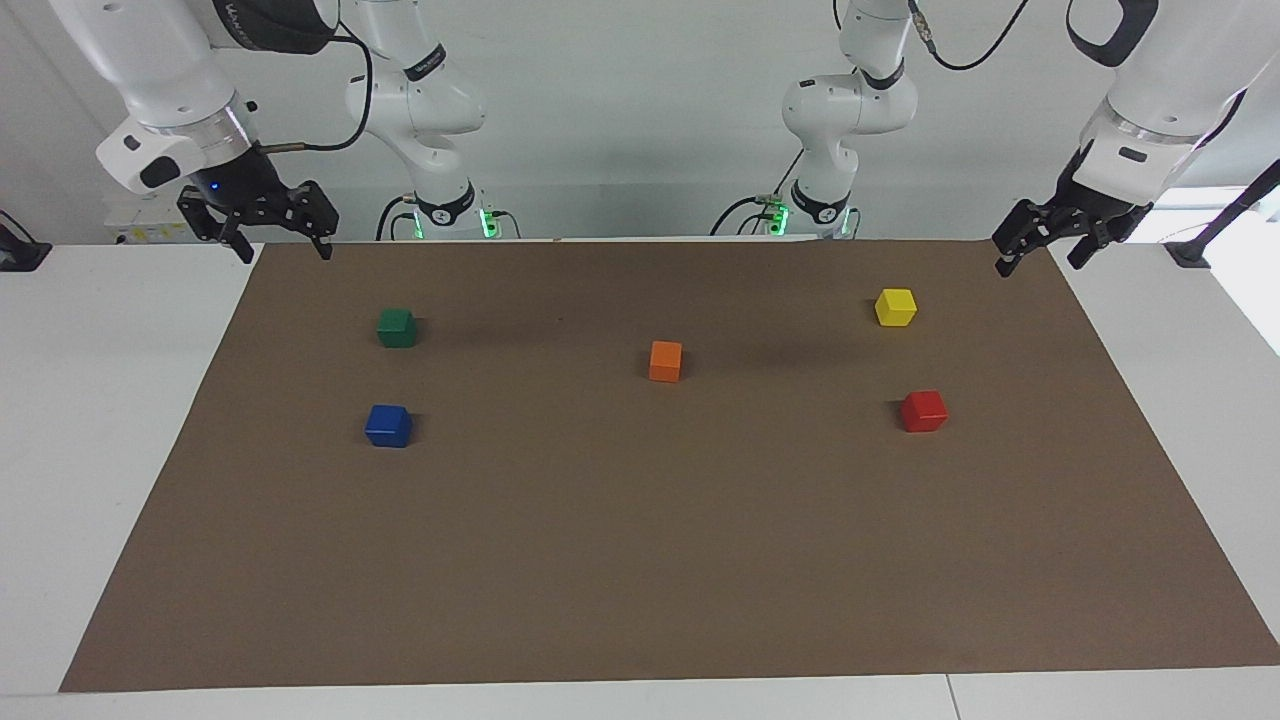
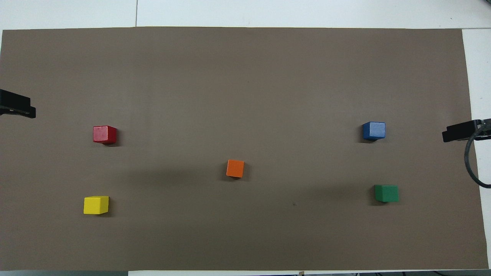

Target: Transfer red block to right arm and stack on blue block

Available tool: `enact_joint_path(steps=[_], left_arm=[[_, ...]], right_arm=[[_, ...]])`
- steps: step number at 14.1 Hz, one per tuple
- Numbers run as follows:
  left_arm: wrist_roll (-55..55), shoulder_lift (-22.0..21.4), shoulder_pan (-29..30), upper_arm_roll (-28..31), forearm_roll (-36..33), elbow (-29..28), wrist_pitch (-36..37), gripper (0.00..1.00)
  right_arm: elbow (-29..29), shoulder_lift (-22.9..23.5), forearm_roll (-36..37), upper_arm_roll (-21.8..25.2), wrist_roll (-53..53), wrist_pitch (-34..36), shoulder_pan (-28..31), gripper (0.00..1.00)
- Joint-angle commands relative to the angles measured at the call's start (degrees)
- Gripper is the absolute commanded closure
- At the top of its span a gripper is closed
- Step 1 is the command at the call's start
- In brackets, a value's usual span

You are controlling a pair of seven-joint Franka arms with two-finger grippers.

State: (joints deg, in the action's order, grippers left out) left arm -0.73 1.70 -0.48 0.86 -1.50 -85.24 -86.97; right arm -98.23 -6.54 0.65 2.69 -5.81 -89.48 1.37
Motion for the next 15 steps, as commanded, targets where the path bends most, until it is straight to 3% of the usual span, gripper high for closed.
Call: enact_joint_path(steps=[1,6,10,13,15], left_arm=[[0.4,0.0,0.0,0.0,0.6,0.8,0.8,0.00],[0.0,-1.3,0.4,0.5,0.7,-3.3,-2.6,0.00],[0.1,-4.4,1.2,0.5,0.7,-15.7,-16.4,0.00],[0.5,0.1,1.2,0.5,0.7,-17.5,-19.1,0.00],[0.5,1.5,1.8,0.5,0.7,-22.4,-26.6,0.00]], right_arm=[[-1.1,-1.1,1.1,-0.8,0.7,-0.4,0.8,0.00],[-1.1,-1.0,1.1,-0.8,0.6,-0.4,0.9,0.00],[-1.7,-1.3,1.0,-0.7,-0.3,-0.5,1.6,0.00],[-3.9,-2.0,-1.3,-0.8,-2.3,-2.7,1.4,0.00],[-8.4,-3.0,-3.3,-0.6,-2.7,-6.4,1.7,0.00]])
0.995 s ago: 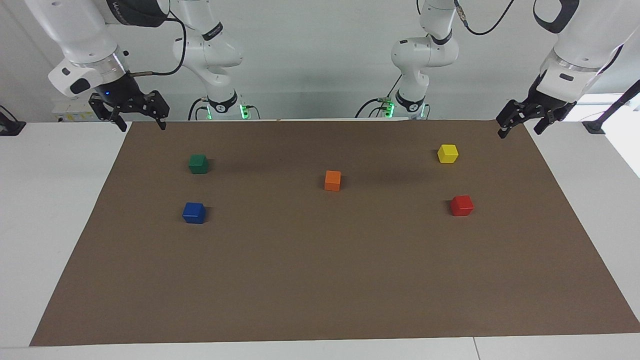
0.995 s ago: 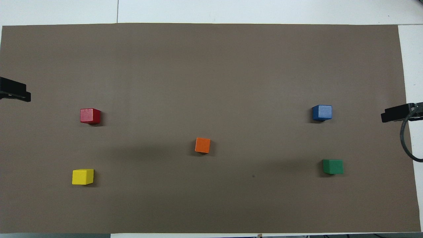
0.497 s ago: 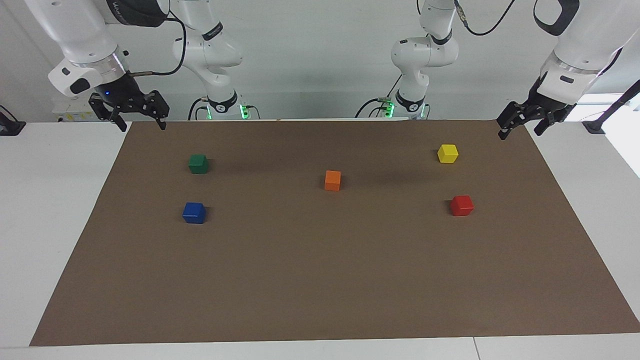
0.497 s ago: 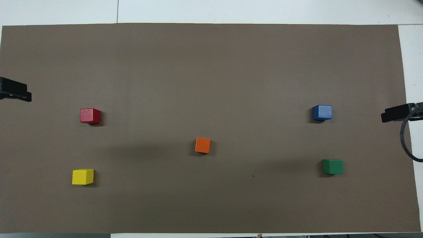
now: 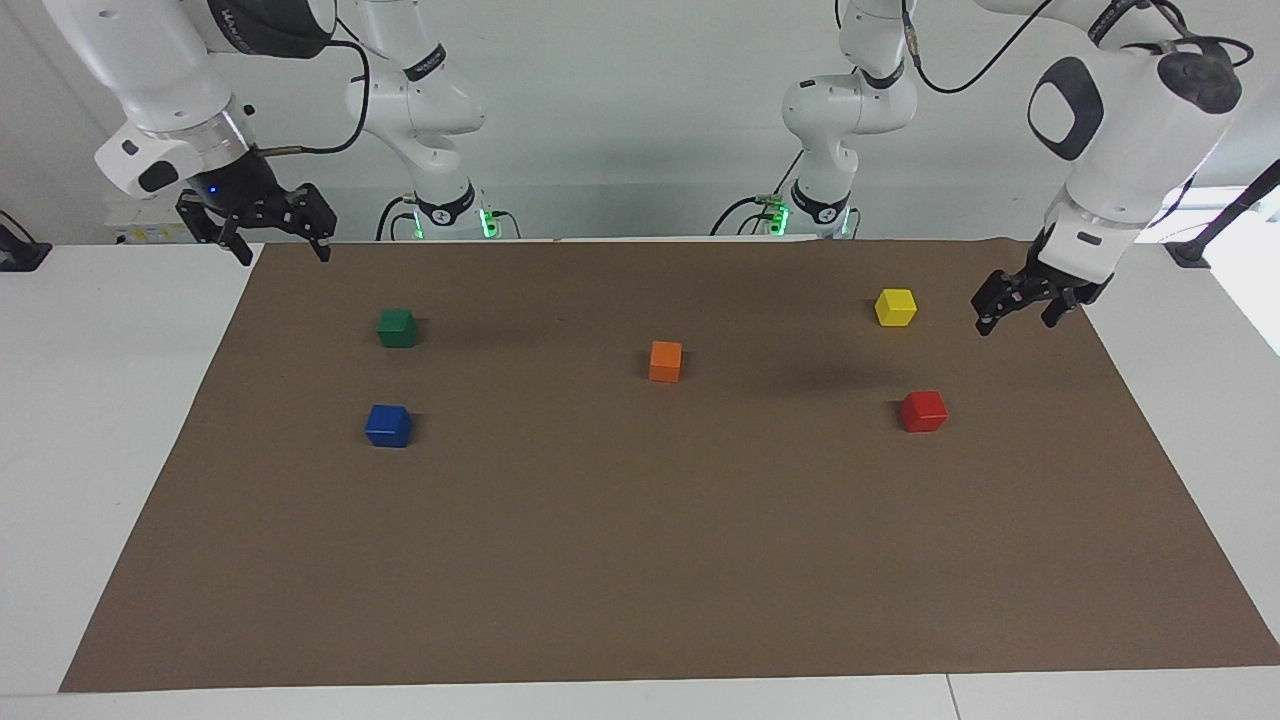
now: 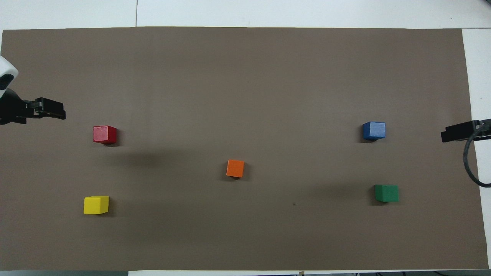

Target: Transfer red block to right arm and stack on blue block

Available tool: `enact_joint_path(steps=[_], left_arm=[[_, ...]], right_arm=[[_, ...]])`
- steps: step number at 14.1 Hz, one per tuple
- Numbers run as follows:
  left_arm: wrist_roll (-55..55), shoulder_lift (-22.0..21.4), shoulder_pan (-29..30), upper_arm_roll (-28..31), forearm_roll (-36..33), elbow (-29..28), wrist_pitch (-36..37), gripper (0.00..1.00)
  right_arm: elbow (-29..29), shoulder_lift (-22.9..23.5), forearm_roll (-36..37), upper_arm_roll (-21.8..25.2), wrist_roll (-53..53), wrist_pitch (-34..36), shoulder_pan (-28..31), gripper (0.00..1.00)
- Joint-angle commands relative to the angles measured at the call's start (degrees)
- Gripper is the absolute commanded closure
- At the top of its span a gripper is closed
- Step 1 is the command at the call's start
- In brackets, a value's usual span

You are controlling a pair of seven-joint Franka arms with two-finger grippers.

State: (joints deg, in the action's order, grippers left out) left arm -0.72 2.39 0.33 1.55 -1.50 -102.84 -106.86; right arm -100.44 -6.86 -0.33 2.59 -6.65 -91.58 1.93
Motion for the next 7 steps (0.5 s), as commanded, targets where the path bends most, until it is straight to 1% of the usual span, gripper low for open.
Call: enact_joint_path(steps=[1,2,3,4,7], left_arm=[[0.5,1.4,1.1,-0.2,0.7,-7.9,-11.3,0.00],[0.5,3.0,1.1,-0.2,0.7,-10.1,-15.6,0.00],[0.5,5.3,0.8,-0.2,0.7,-10.1,-17.6,0.00],[0.5,6.0,0.6,-0.2,0.6,-11.1,-19.5,0.00],[0.0,6.0,0.3,-0.2,0.7,-14.9,-24.0,0.00]], right_arm=[[-8.0,-2.8,-5.5,-0.1,-2.7,-5.6,1.4,0.00],[-10.0,-2.7,-8.7,0.0,-3.4,-6.9,2.8,0.00],[-12.1,-2.7,-11.9,-0.1,-4.8,-8.7,3.3,0.00],[-13.9,-2.6,-15.5,0.0,-7.2,-10.1,3.5,0.00],[-16.7,-0.9,-27.3,0.0,-16.0,-10.6,4.4,0.00]])
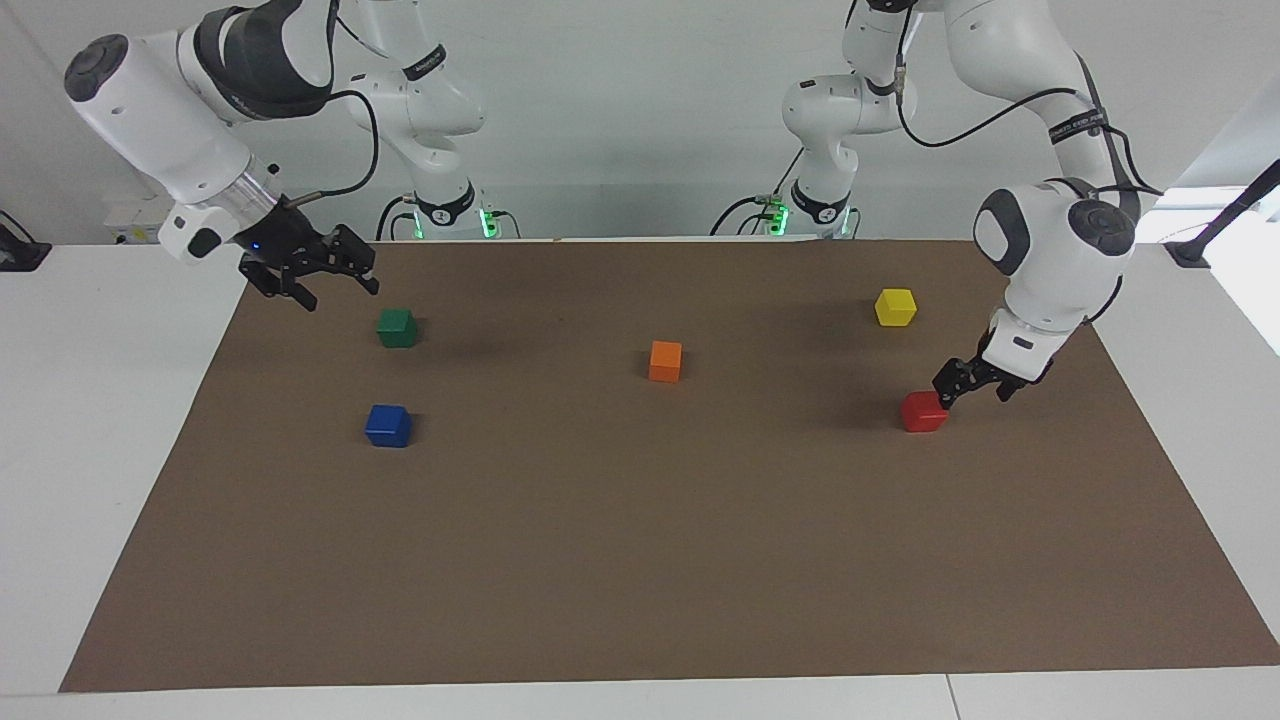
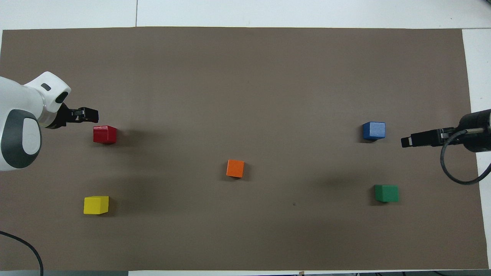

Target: Transfer red block to right arm and stack on blue block

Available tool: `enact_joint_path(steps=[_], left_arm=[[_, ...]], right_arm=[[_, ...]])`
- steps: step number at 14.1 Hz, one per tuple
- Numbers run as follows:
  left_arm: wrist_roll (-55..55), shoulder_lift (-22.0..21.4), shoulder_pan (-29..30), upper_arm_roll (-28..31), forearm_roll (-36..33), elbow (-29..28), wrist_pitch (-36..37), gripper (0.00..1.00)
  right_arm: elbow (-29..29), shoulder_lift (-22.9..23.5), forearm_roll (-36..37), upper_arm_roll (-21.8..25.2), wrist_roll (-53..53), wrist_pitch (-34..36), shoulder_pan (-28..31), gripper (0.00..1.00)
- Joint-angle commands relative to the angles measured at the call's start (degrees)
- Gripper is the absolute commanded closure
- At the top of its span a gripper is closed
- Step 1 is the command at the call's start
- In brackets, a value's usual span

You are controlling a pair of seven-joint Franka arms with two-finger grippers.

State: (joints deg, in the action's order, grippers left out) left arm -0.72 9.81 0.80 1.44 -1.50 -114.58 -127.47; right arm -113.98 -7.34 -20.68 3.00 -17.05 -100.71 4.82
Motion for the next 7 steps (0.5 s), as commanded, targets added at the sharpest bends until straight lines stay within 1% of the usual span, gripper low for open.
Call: enact_joint_path(steps=[1,4,6,7], left_arm=[[-0.2,-1.1,-0.4,-0.2,0.7,-4.1,-4.5,0.00],[-0.2,0.2,-1.2,-0.2,0.7,-6.4,-7.0,0.00],[-0.2,0.5,-1.2,-0.2,0.7,-7.9,-7.9,0.00],[-0.2,0.6,-1.2,-0.2,0.7,-8.5,-8.1,0.00]], right_arm=[[-3.8,0.5,-12.1,-0.4,-8.8,-1.2,2.6,0.00],[-4.1,3.6,-22.4,-0.4,-15.8,0.7,3.7,0.00],[-5.8,4.8,-29.7,-0.4,-18.5,2.5,3.8,0.00],[-6.8,5.0,-31.9,-0.5,-19.9,3.1,3.7,0.00]])
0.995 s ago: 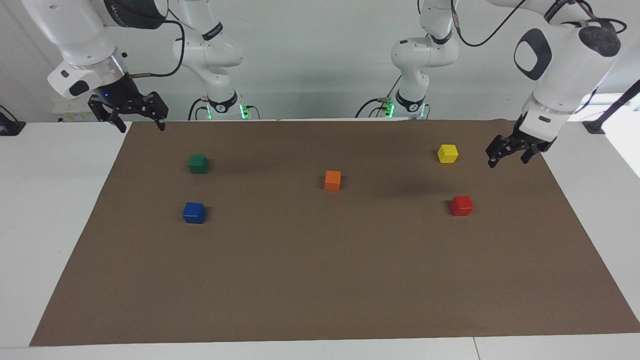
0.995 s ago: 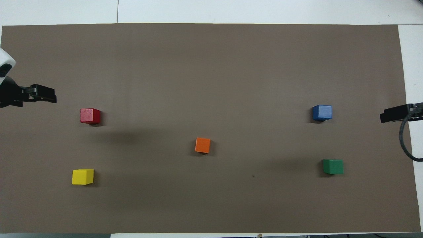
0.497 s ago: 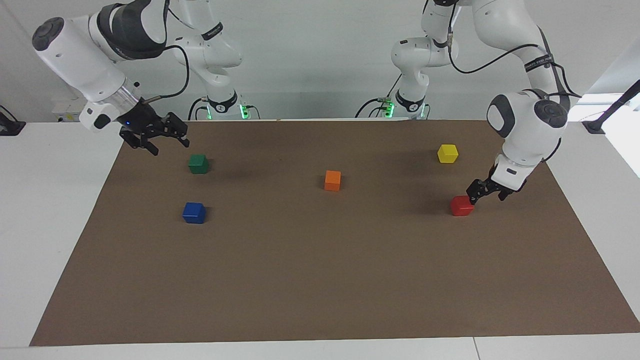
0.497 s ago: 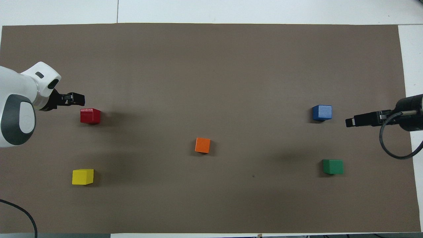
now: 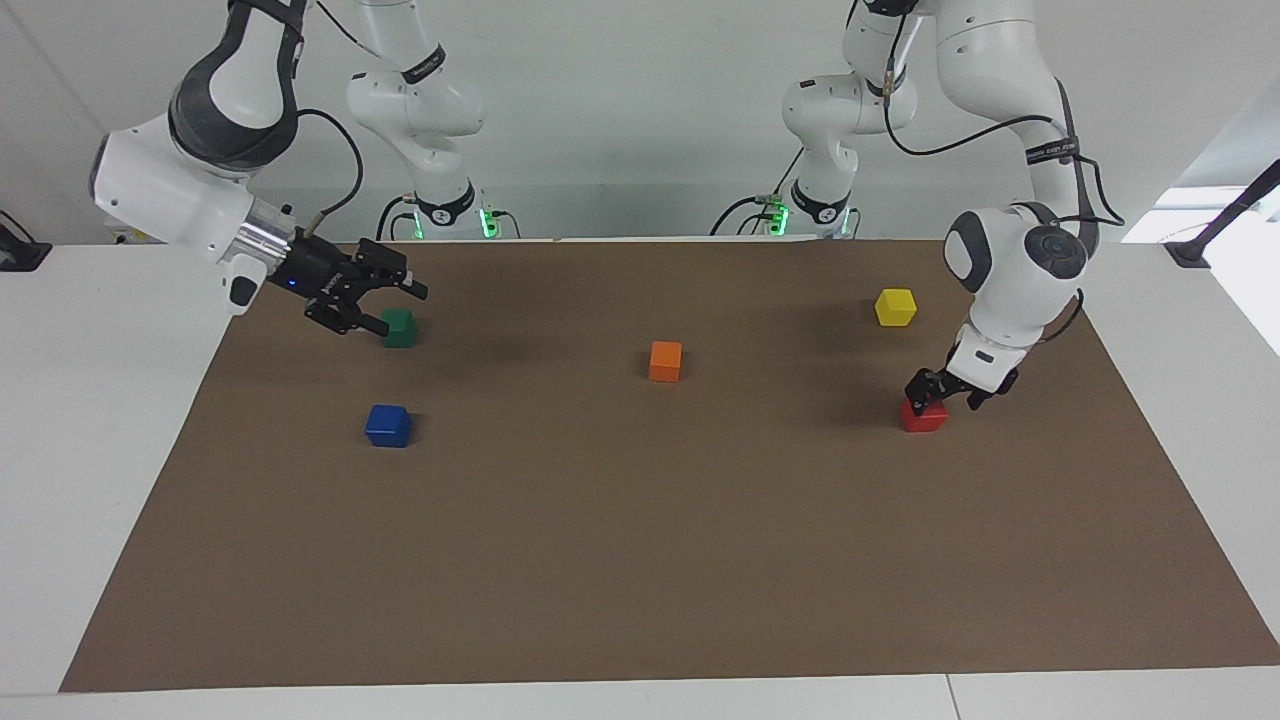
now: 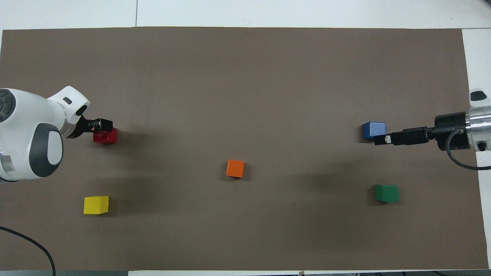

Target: Transfer red block to right arm and stack on blue block

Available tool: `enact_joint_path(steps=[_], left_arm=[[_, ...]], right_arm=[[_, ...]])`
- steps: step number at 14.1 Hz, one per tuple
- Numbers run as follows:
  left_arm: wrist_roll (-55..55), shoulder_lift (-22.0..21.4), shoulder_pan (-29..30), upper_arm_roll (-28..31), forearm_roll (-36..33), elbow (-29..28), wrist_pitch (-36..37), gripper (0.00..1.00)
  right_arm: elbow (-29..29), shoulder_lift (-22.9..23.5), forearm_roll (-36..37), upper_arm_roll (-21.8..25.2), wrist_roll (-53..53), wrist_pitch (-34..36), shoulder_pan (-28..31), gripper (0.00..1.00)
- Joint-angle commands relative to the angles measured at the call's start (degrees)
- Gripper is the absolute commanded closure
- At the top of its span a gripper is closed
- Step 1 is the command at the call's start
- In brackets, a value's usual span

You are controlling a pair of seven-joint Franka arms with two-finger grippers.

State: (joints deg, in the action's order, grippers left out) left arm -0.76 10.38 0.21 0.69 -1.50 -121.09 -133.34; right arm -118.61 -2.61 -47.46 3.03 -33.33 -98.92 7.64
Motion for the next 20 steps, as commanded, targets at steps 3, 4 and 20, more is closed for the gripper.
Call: enact_joint_path(steps=[3,4,20], left_arm=[[-3.2,2.2,-1.5,0.5,0.8,-1.8,-4.1,0.26],[-7.1,2.5,-1.9,0.5,0.8,-1.2,-3.9,0.77],[-80.8,-10.4,-5.7,-14.8,35.9,25.8,36.3,1.00]], right_arm=[[-2.9,1.5,-12.4,-0.6,-5.0,7.8,0.9,0.00],[-2.9,2.2,-14.6,-0.6,-6.1,9.2,1.0,0.00],[-9.9,17.6,-58.0,-1.0,-19.9,35.2,-10.4,0.00]])
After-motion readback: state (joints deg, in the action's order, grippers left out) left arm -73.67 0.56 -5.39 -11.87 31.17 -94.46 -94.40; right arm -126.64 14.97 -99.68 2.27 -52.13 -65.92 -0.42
